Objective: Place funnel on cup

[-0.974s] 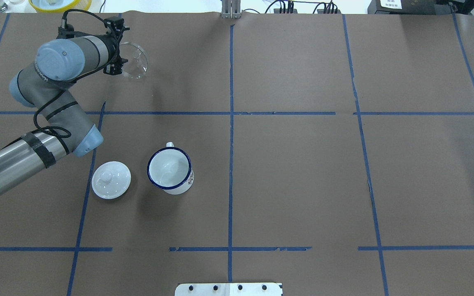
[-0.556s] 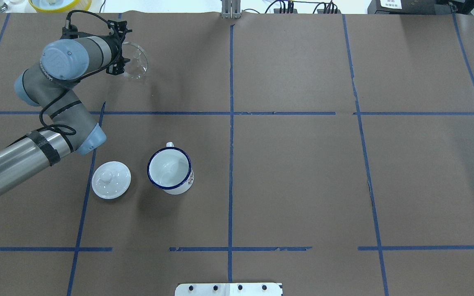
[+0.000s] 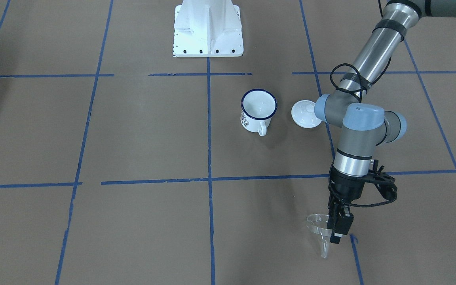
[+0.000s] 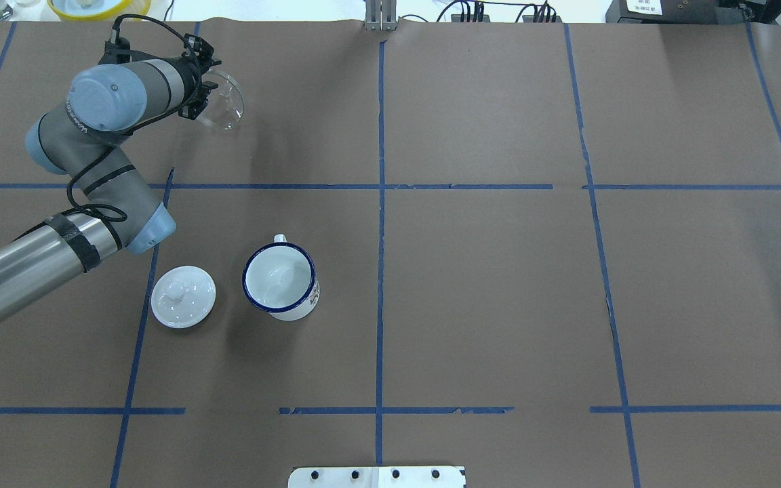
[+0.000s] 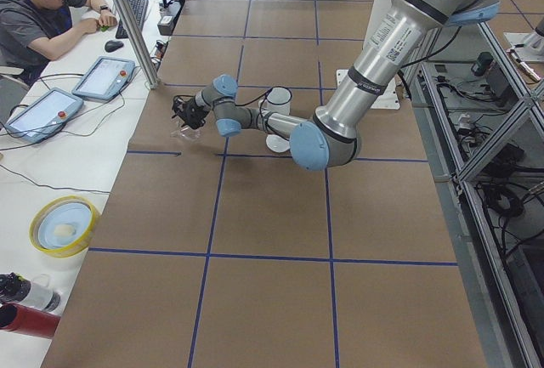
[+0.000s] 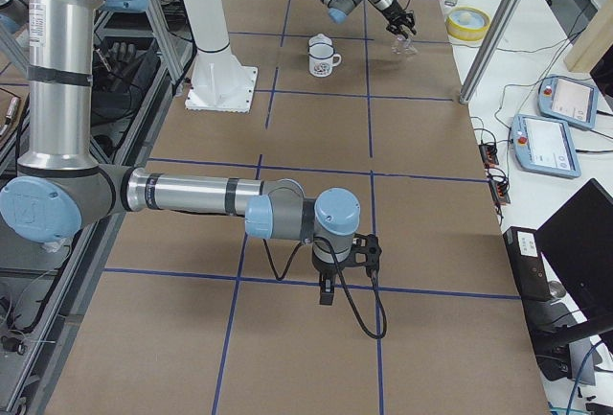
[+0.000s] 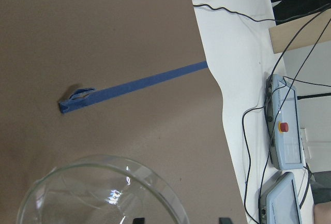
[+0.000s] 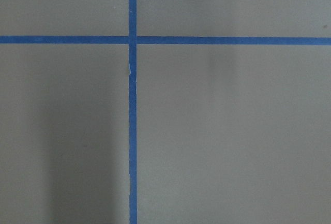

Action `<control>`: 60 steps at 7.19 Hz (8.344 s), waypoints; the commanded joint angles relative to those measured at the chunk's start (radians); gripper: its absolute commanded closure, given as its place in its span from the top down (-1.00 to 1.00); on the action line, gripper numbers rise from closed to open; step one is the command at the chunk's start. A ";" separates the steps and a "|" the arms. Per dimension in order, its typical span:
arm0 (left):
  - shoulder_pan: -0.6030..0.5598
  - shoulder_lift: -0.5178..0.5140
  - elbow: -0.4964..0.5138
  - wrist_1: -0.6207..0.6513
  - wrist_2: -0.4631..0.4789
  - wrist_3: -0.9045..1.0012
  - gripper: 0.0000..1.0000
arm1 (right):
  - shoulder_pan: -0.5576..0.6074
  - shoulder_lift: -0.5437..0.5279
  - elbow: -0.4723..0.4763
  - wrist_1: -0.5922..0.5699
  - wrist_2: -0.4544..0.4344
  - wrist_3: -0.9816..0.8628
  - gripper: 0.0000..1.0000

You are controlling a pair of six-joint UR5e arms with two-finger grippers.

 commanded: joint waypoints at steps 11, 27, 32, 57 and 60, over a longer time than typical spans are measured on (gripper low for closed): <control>-0.172 -0.089 -0.815 1.022 -0.498 0.387 -1.00 | 0.000 0.000 0.000 0.000 0.000 0.000 1.00; 0.231 -0.169 -0.569 1.339 -0.612 0.895 -1.00 | 0.000 0.000 0.000 0.000 0.000 0.000 1.00; 0.231 -0.159 -0.552 1.309 -0.611 0.895 -1.00 | 0.000 0.000 0.000 0.000 0.000 0.000 1.00; -0.757 0.688 -0.596 1.070 -0.855 2.335 1.00 | 0.000 0.000 0.000 0.000 0.000 0.000 1.00; -0.757 0.686 -0.622 1.070 -0.864 2.338 1.00 | 0.000 0.000 0.000 0.000 0.000 0.000 1.00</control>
